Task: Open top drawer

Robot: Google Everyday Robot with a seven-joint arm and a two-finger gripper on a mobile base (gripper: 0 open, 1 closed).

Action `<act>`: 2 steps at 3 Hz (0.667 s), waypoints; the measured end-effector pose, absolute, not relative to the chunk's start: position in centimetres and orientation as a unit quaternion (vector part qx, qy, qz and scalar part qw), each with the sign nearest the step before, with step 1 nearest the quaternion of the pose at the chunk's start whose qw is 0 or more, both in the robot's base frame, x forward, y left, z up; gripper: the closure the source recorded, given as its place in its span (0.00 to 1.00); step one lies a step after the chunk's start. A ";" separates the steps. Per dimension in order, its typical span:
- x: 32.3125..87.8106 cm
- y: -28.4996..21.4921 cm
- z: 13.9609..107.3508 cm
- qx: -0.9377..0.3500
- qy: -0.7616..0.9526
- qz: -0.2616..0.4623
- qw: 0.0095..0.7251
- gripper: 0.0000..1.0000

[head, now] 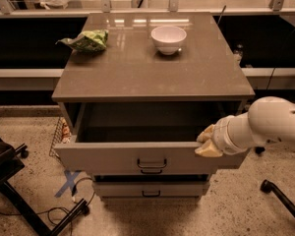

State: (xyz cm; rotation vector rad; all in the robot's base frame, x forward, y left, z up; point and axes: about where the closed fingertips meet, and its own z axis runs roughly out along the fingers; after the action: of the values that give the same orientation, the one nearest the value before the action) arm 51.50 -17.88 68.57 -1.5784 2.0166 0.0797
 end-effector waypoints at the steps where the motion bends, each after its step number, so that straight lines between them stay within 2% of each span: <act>1: 51.5 -17.9 68.6 -0.590 0.754 0.030 0.286 1.00; 2: 49.3 -18.1 66.9 -0.596 0.761 0.054 0.250 1.00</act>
Offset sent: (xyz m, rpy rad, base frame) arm -0.0393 -0.0069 -0.0399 -0.0242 0.1785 0.0399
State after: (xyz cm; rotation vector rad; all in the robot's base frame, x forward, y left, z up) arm 49.25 -18.11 66.85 -1.6213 2.0724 0.1479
